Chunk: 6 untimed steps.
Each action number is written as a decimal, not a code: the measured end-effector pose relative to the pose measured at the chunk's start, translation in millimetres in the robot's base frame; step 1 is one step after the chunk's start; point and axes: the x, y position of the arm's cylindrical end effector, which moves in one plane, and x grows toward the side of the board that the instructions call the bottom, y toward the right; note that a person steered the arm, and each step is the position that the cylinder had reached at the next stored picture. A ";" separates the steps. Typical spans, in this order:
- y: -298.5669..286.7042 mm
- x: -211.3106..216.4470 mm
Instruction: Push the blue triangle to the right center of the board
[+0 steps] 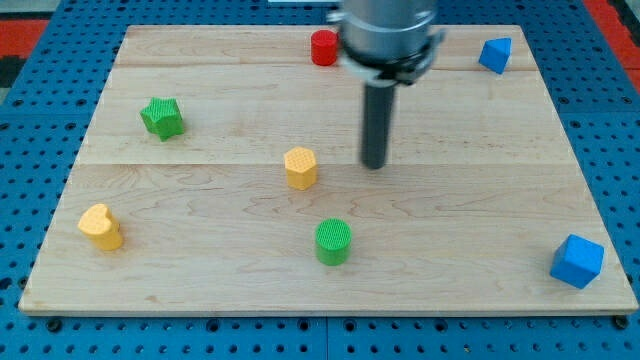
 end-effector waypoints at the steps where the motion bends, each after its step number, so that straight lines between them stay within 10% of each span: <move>1: 18.0 -92.1; 4: 169.7 -210.5; 6: 108.3 -58.8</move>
